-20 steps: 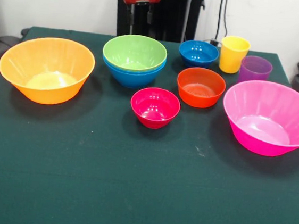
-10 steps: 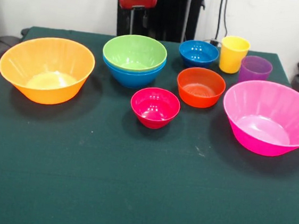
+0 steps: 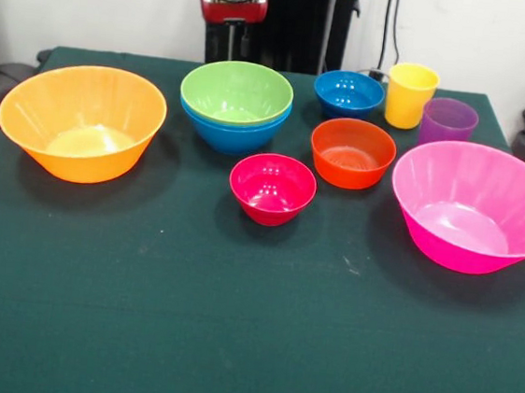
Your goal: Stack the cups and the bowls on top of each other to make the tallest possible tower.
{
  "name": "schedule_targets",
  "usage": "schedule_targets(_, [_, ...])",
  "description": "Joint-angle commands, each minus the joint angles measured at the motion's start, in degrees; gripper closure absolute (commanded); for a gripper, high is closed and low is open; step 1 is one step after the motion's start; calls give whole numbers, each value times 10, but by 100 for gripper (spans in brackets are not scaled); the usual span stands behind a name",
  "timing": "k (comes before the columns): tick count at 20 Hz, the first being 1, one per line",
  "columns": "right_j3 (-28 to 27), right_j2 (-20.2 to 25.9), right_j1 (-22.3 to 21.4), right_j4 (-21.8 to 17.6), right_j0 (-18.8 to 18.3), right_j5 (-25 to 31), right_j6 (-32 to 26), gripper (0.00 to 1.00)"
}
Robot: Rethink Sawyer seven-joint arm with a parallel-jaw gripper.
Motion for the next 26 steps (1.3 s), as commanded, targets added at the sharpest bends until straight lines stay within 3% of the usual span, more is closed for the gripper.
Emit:
schedule_targets(1, [-84, 14, 34, 2, 16, -35, 57, 0])
schedule_targets(18, [-116, 5, 96, 4, 31, -81, 55, 0])
schedule_targets(26, [-114, 31, 84, 6, 21, -59, 45, 0])
